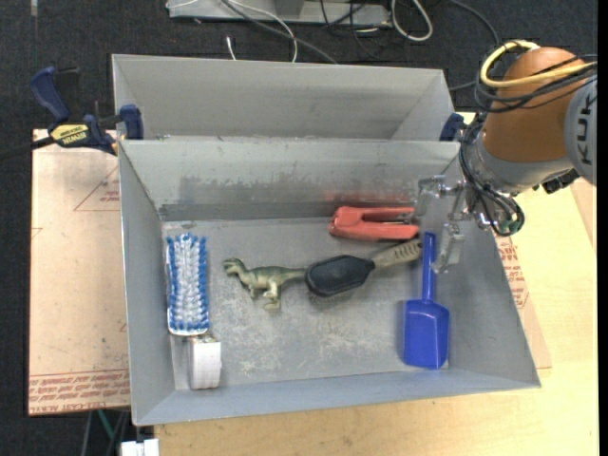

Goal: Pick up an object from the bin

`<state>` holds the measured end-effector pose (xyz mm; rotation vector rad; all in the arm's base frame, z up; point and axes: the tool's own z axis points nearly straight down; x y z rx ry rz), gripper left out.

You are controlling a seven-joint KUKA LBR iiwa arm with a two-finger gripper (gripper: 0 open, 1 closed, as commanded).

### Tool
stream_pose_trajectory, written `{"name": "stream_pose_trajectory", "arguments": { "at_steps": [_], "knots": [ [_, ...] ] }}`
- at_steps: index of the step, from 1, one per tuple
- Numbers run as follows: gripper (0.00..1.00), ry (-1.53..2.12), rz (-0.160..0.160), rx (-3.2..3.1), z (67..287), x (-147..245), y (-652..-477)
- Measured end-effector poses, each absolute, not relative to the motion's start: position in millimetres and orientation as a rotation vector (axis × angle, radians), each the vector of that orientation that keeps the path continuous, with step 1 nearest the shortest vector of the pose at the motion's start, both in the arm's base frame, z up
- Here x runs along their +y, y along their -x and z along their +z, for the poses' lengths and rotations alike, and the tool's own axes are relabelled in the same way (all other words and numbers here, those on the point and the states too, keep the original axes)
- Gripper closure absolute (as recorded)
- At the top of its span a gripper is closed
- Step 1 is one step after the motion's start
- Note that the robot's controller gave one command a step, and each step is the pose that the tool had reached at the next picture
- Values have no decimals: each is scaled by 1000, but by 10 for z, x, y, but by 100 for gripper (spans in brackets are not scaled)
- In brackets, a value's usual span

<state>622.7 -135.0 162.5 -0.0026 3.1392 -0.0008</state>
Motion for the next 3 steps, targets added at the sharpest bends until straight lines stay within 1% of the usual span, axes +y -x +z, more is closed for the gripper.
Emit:
{"name": "stream_pose_trajectory", "arguments": {
  "at_steps": [1,2,3],
  "knots": [
    [0,3,-1,3139,1624,-1350,-6227],
    [0,133,1,3136,710,-1420,-6071],
    [0,189,-11,3110,756,-1347,-5993]
  ]
}}
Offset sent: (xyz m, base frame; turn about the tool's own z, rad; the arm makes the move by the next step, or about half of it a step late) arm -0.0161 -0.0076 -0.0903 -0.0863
